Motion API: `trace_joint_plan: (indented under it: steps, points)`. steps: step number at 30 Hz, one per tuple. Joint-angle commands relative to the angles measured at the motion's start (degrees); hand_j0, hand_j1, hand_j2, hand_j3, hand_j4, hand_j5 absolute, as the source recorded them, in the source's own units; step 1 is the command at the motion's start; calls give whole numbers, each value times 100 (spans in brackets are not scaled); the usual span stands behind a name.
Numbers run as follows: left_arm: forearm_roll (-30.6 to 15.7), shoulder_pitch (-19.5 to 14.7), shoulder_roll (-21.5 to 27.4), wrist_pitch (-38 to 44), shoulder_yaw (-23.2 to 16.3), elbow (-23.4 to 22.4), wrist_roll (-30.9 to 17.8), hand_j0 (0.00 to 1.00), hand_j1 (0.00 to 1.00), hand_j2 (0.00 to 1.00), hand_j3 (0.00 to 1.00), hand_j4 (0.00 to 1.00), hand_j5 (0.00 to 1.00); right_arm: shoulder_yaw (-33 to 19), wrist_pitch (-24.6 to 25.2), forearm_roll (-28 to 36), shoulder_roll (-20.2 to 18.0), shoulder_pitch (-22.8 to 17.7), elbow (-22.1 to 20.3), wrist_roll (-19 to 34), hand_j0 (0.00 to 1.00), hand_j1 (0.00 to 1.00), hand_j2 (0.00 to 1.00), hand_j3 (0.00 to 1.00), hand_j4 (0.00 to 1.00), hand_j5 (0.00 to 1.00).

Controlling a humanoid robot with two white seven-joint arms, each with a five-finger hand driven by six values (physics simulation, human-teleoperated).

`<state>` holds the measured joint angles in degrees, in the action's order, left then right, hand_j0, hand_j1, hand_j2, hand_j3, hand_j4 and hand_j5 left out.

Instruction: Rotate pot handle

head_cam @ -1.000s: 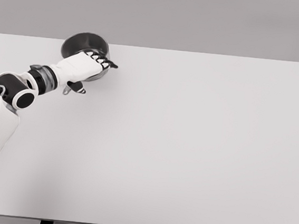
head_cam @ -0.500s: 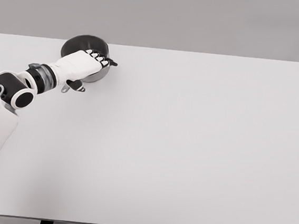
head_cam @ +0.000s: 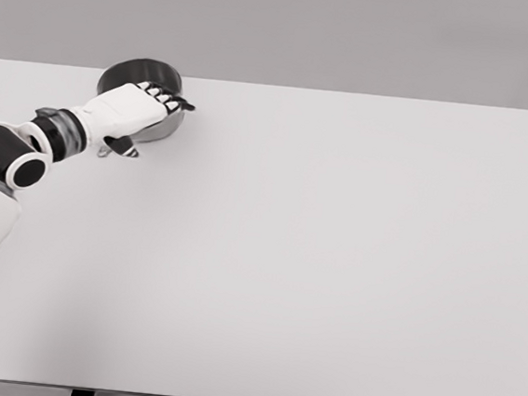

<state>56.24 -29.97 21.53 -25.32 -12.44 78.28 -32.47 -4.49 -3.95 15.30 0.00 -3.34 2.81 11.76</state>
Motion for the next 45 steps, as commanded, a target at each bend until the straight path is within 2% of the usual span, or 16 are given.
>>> trace_joint_plan:
  steps: [1, 13, 33, 45]
  points:
    - [-25, 0, 62, 10, 40, 3, 3, 100, 100, 100, 100, 100, 100, 0, 0, -1, 0, 0, 0, 1, 100, 100, 100, 100, 100, 100]
    - [-25, 35, 150, 10, 225, 3, 3, 100, 100, 100, 100, 100, 100, 0, 0, -1, 0, 0, 0, 1, 100, 100, 100, 100, 100, 100]
    - [1, 44, 598, 194, 234, -14, 3, 100, 100, 100, 100, 100, 100, 0, 0, -1, 0, 0, 0, 1, 100, 100, 100, 100, 100, 100]
    - [1, 44, 677, 203, 313, 3, 3, 100, 100, 100, 100, 100, 100, 0, 0, -1, 0, 0, 0, 1, 100, 100, 100, 100, 100, 100]
